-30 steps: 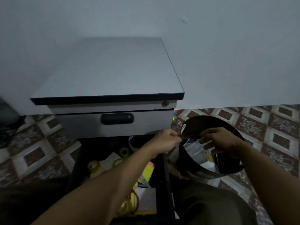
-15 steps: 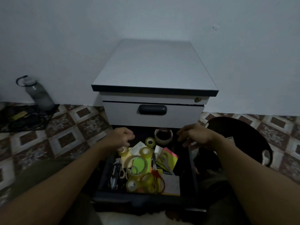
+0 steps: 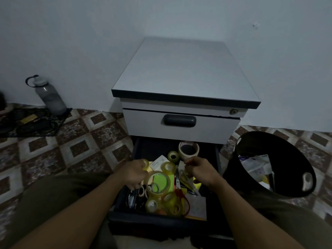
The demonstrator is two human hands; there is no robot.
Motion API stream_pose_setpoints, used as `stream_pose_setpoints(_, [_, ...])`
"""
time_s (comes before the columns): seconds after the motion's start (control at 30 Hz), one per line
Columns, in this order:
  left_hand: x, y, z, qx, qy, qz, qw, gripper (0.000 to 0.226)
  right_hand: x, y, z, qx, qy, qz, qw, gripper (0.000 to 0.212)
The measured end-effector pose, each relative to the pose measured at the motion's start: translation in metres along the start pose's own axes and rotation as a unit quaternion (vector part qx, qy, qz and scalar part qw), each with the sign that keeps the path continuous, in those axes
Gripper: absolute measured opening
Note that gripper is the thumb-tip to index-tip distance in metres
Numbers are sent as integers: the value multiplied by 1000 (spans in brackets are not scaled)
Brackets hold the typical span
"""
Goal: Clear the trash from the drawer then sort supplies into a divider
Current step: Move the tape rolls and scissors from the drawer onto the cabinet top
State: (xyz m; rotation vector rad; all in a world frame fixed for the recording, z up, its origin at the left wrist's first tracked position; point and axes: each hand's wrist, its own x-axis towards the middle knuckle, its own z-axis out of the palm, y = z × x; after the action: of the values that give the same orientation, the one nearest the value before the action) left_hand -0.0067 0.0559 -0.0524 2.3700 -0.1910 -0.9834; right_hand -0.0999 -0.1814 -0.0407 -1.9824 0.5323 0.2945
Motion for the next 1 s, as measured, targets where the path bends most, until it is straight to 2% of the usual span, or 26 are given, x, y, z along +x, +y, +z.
stream_pose_setpoints(0.2, [9,-11,-10,-42,69,71,994,26,-2,0,17,109,-9,-2,994,19])
stream_pose_setpoints(0.3, [18,-14,-19,-10,151,107,983,34,-2,-2,31,105,-24,-16,994,15])
stream_pose_setpoints(0.37, [23,-15,-21,4,173,113,978,39,-1,-3,40,101,-29,-19,994,17])
stream_pose_setpoints(0.47, [28,-21,-20,11,155,102,983,46,1,-4,53,92,-36,-22,995,23])
stream_pose_setpoints(0.63, [37,-35,-16,-73,130,105,983,49,0,-15,76,79,-63,-29,994,26])
stream_pose_setpoints(0.83, [43,-46,-20,-184,124,116,968,49,4,-29,105,71,-102,-20,992,28])
stream_pose_setpoints(0.93, [46,-50,-17,-194,109,105,969,53,6,-28,123,62,-110,-13,992,26])
stream_pose_setpoints(1.0, [50,-53,-16,-210,110,105,966,55,7,-26,131,48,-118,-5,992,32])
